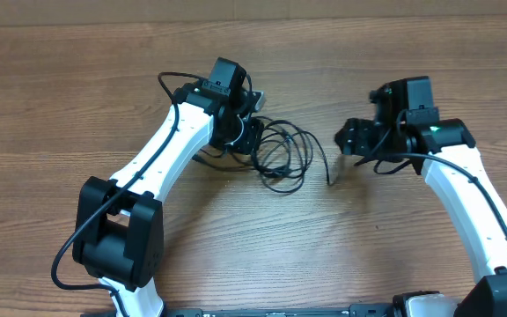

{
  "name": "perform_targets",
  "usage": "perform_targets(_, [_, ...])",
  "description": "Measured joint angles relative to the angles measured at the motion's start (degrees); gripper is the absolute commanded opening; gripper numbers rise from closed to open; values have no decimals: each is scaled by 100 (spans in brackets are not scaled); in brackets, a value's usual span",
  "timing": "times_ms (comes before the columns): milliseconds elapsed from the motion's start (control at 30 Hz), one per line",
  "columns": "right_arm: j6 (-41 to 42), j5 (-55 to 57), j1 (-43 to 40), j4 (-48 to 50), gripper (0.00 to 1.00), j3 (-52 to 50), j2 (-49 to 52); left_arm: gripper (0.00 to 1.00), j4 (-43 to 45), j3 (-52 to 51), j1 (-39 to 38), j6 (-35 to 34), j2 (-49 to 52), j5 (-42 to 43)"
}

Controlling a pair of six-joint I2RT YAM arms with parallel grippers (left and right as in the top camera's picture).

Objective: Untangle cables

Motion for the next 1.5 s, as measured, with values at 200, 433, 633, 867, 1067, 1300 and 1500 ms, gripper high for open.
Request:
perform_targets(200, [-94,-435,262,354,70,-240,0,4,179,0,26,-398,0,562])
perform_targets(433, [-129,-640,743,1342,57,-874,144,4,299,0,52,-715,0,1047])
perform_targets(633, [-131,-496,1113,1856,53,-1034,459,4,411,0,52,-813,0,1526])
perform_targets(867, [-120,-9,1180,2184,38,-1038,968,4,409,0,52,-833,0,1827])
perform_targets(1067, [90,269,1193,2229,5,-1038,1266,4,278,-2,74,-811,0,1880])
perform_targets(1300, [334,313,1250,2103,4,-1038,1268,5,-136,-17,330,-789,0,1246])
perform_targets(1500, [415,107,1239,1895,4,-1045,1298,20,-249,-20,769,-826,0,629])
